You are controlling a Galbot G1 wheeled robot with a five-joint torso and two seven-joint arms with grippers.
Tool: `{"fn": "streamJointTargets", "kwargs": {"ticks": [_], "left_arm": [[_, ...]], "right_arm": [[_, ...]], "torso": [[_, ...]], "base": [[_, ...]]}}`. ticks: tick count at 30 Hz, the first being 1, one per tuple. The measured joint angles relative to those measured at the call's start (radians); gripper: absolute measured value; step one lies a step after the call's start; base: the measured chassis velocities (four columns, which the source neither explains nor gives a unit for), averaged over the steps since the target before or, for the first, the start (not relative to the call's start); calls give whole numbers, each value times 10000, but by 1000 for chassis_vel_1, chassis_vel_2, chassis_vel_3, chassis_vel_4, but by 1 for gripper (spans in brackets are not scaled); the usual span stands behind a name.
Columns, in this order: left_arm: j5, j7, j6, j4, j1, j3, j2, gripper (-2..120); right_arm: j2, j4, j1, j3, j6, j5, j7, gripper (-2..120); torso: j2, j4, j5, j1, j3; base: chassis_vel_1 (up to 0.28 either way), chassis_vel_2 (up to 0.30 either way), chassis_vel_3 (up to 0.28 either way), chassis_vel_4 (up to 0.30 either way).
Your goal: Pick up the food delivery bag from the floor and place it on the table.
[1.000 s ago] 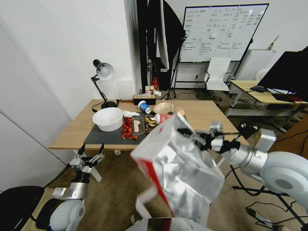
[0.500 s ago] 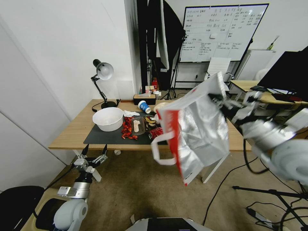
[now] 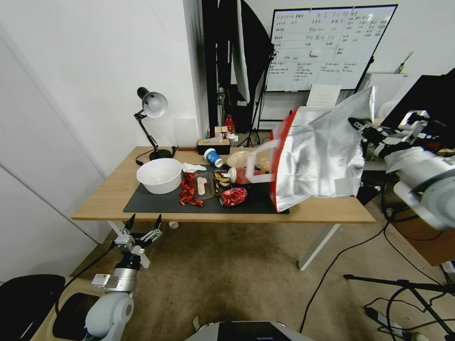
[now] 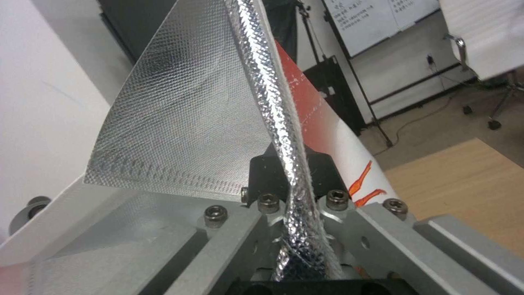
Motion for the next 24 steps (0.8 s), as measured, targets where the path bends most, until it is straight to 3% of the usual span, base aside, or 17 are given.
{"fn": "streamJointTargets", "kwargs": {"ticks": [14, 24], "left_arm": [[40, 1, 0, -3, 14, 64, -16, 100], [45, -11, 27, -40, 5, 16, -46, 100]], "right_arm": [[180, -1893, 991, -1177, -883, -489, -700, 0], [258, -3351, 2432, -3141, -1240, -1466, -1419, 0]], "torso": [[-6, -1, -3, -2, -3], [-7, 0, 0, -2, -4]], "base": [[0, 0, 0, 0], [0, 0, 0, 0]]}}
